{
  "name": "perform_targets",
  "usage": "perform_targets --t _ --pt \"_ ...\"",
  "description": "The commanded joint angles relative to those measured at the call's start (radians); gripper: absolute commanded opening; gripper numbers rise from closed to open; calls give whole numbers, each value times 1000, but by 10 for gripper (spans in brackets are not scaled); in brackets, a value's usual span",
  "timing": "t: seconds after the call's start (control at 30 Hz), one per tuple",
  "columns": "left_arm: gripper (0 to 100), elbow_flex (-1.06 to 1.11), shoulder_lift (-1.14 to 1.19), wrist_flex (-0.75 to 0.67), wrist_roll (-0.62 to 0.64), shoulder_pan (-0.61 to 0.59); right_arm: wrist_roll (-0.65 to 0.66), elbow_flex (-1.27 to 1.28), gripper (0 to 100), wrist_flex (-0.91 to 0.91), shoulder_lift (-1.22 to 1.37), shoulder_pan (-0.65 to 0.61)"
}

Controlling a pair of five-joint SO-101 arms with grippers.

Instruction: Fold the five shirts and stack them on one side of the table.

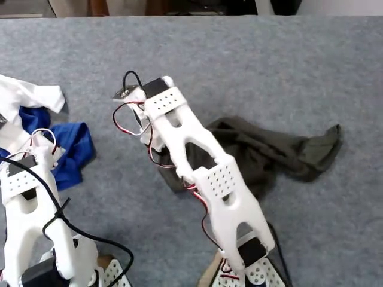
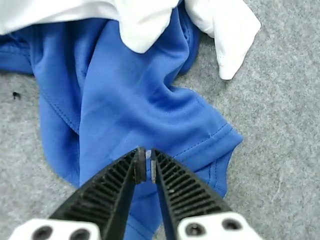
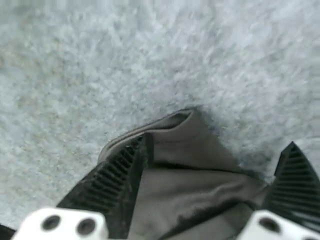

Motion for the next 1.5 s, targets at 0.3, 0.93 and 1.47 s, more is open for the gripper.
perform_targets --t 0.3,0.93,1.47 --pt "39 -9 -18 -18 5 6 -8 -74 104 -29 62 -8" --pt "39 -9 -18 -20 5 6 -2 -351 4 61 68 120" --pt "39 18 -27 18 3 186 198 -742 5 -26 -507 443"
